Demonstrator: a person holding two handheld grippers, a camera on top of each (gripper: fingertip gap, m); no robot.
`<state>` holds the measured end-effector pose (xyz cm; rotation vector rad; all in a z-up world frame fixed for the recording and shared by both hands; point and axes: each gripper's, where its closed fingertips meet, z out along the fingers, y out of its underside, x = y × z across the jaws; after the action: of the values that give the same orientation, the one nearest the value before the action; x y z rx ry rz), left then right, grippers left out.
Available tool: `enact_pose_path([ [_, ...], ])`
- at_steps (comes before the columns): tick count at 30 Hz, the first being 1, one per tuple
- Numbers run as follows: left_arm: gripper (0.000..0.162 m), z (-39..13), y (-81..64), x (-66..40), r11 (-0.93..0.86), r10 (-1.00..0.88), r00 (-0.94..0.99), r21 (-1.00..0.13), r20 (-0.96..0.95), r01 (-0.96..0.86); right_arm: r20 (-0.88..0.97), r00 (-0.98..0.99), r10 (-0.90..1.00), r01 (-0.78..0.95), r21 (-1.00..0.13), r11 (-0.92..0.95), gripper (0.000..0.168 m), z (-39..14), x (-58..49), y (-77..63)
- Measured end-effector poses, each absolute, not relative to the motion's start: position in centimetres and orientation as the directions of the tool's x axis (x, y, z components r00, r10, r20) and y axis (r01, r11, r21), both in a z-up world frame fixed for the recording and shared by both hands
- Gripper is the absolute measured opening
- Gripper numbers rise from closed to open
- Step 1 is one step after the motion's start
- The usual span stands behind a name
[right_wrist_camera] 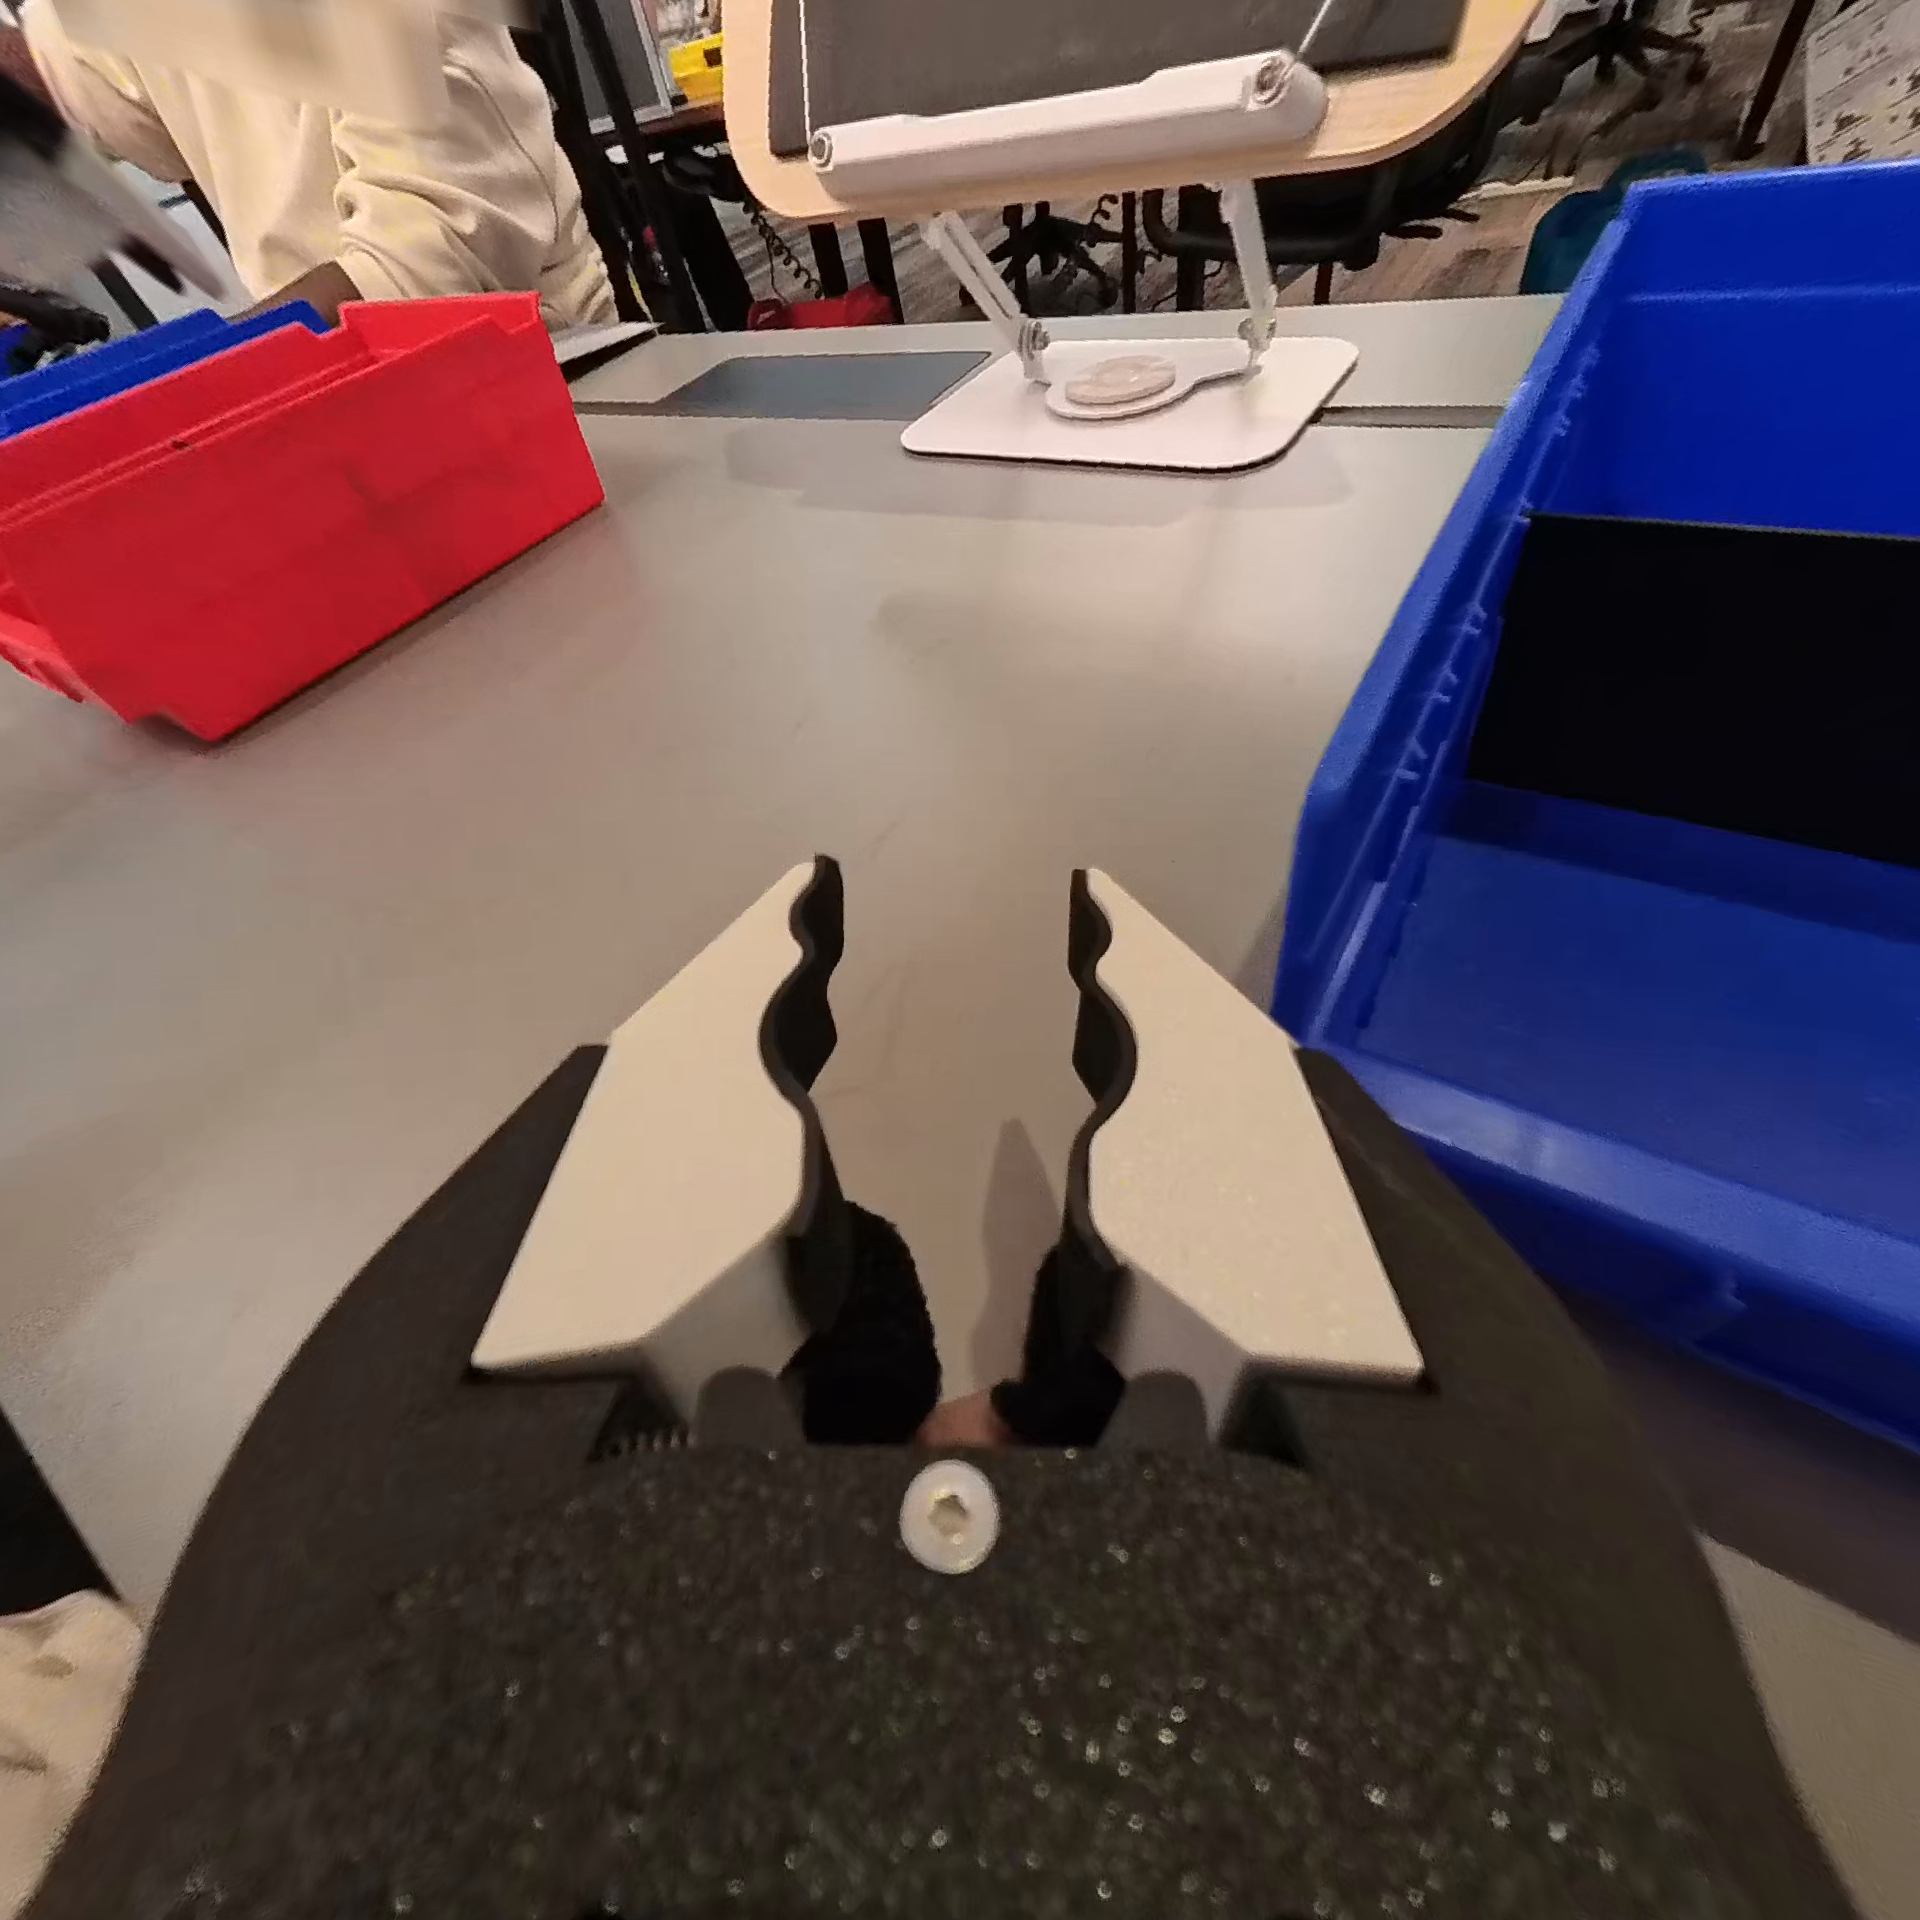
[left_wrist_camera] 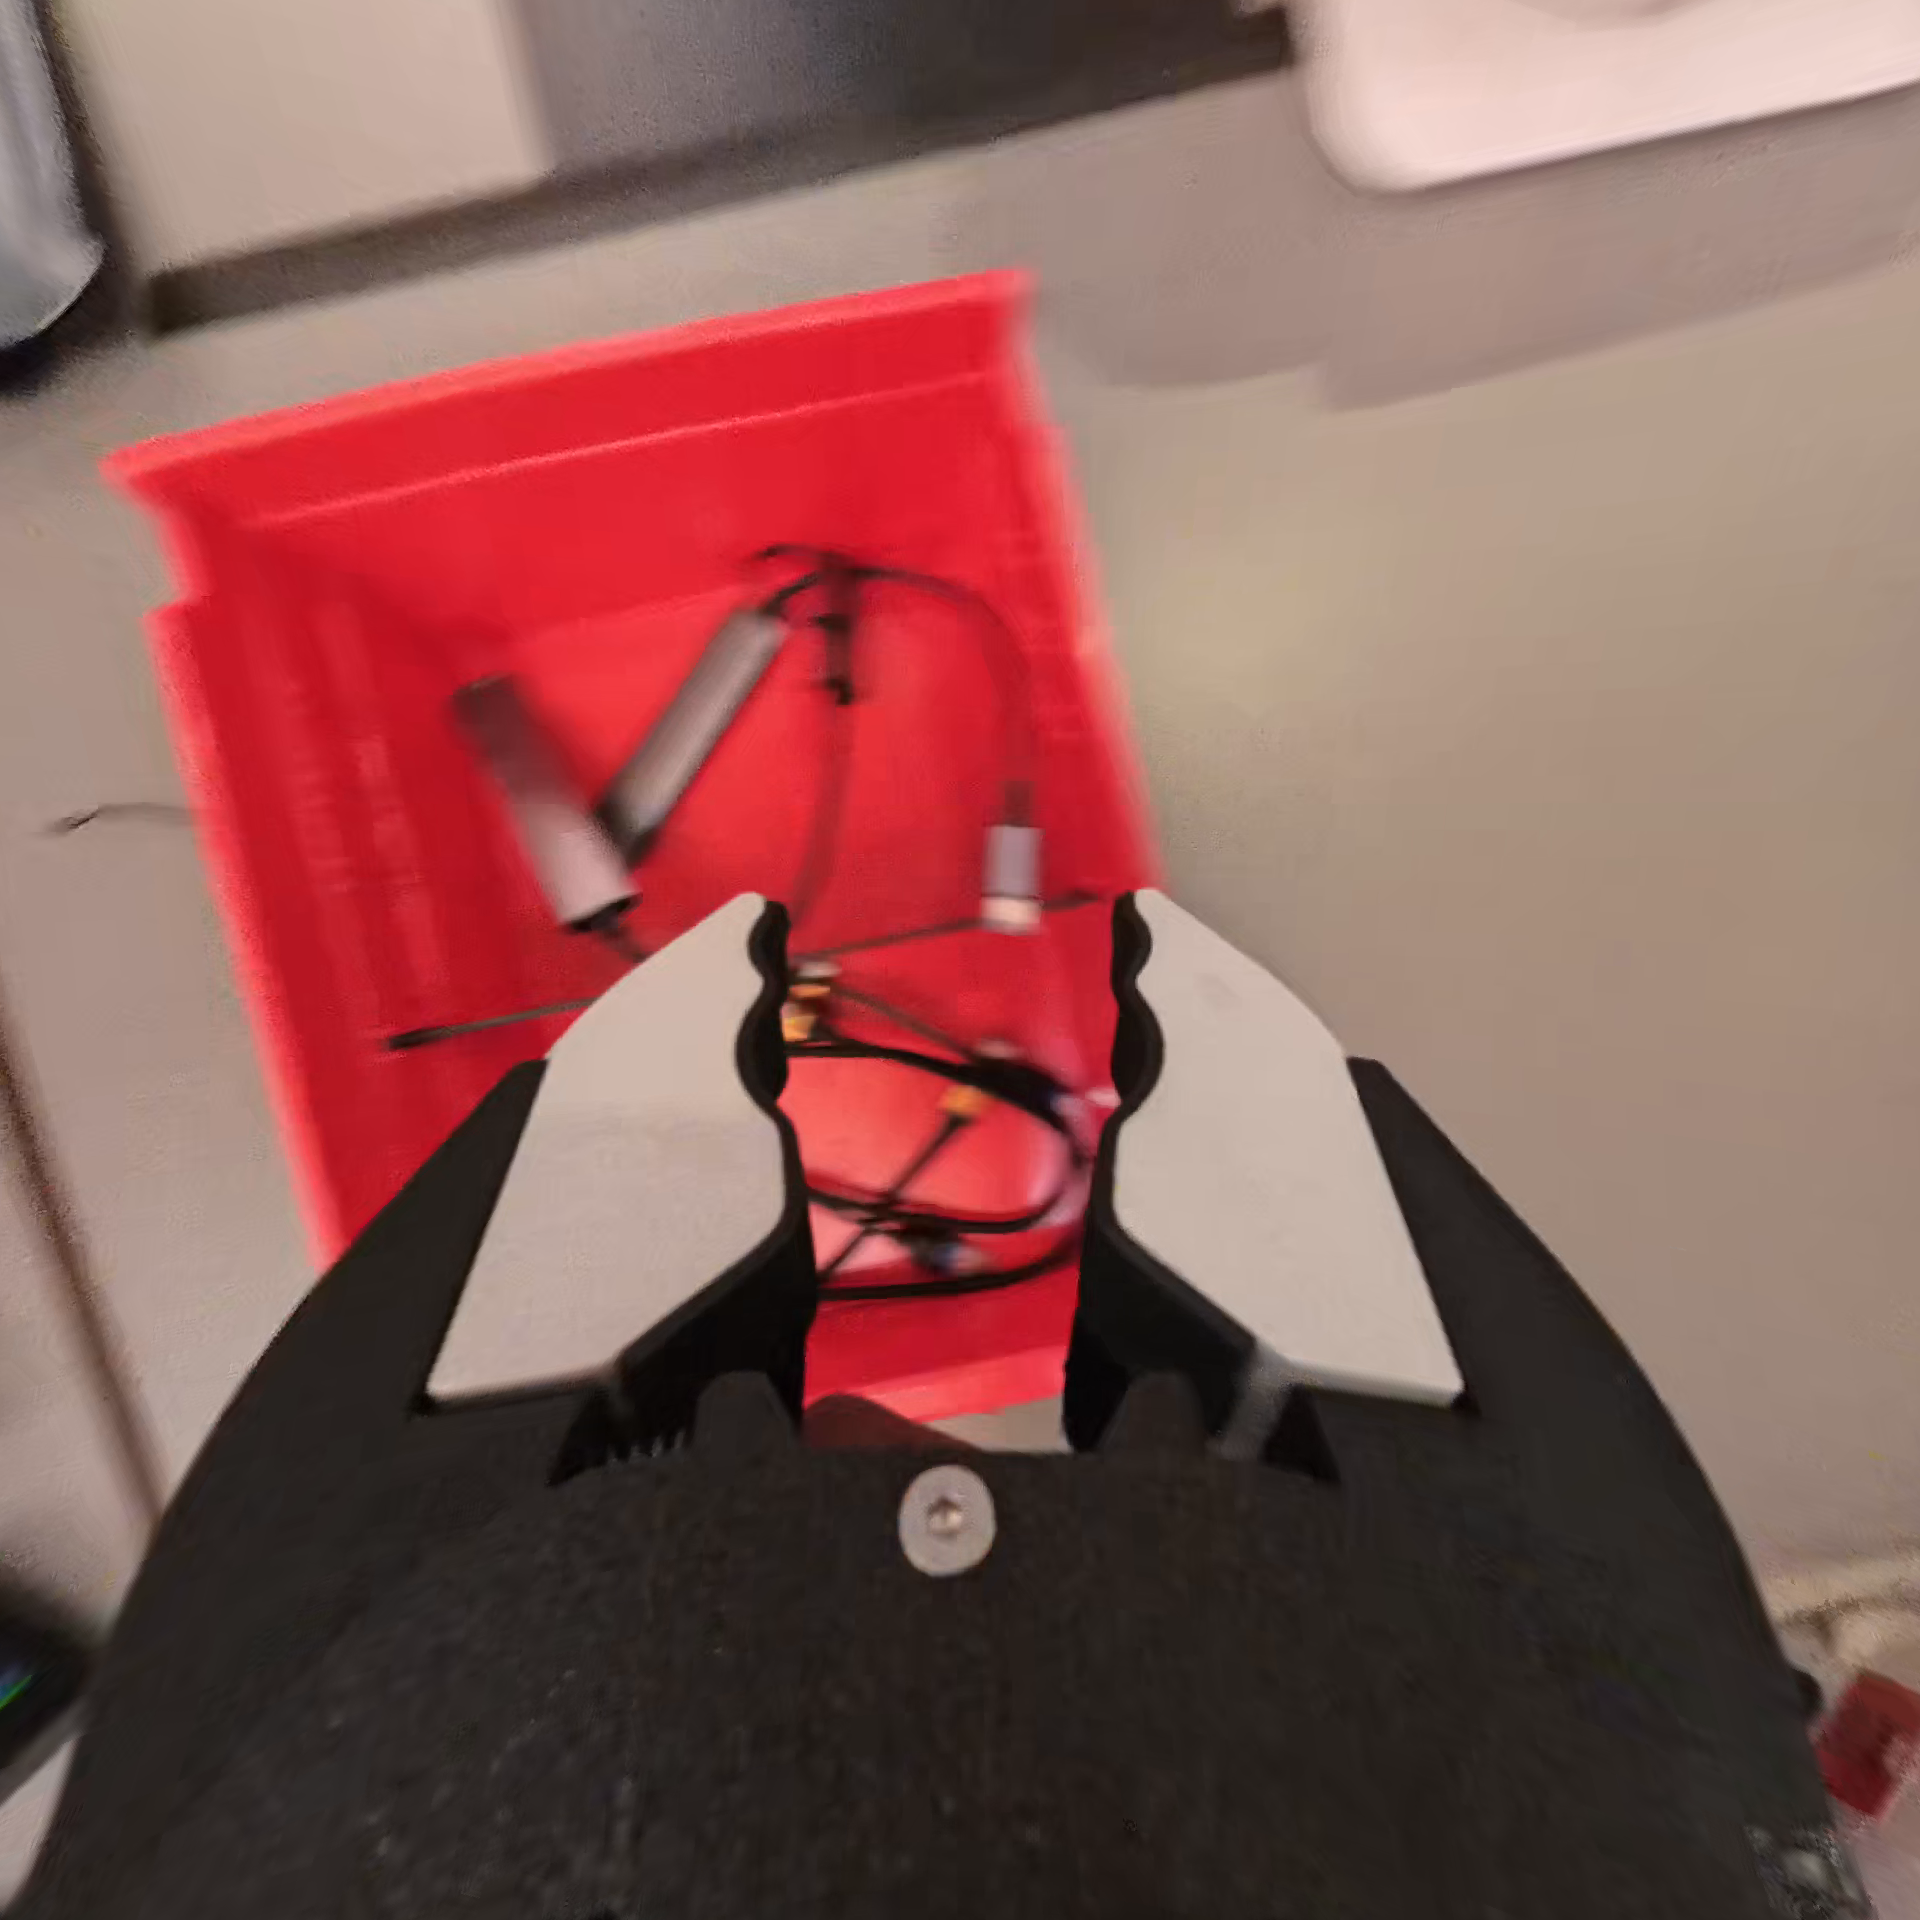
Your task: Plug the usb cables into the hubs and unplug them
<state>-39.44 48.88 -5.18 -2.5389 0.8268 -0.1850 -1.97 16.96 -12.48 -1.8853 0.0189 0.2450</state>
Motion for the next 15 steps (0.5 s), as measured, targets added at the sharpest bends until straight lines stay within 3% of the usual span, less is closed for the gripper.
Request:
enact_pose_path([
  [2, 0.058, -7.9, 52.7, -42.4, -0.823, -0.472, 0.877, -0.310, -0.093, -0.476, -0.188, 0.974, 0.127, -0.137, -0.933, -0.332, 0.042, -12.6, -2.4, 17.1],
  [7, 0.058, -12.8, 56.0, -46.1, -0.917, -0.362, 0.912, -0.101, -0.193, -0.385, -0.175, 0.972, 0.160, -0.110, -0.930, -0.351, 0.042, -12.9, -3.4, 16.9],
  [11, 0.057, -14.6, 56.5, -47.6, -0.944, -0.313, 0.923, -0.034, -0.223, -0.328, -0.139, 0.977, 0.162, -0.075, -0.933, -0.352, 0.042, -13.0, -3.4, 16.5],
  [15, 0.046, -15.9, 56.3, -48.1, -0.953, -0.294, 0.932, -0.007, -0.213, -0.303, -0.129, 0.978, 0.162, -0.064, -0.933, -0.355, 0.042, -13.1, -3.4, 16.4],
])
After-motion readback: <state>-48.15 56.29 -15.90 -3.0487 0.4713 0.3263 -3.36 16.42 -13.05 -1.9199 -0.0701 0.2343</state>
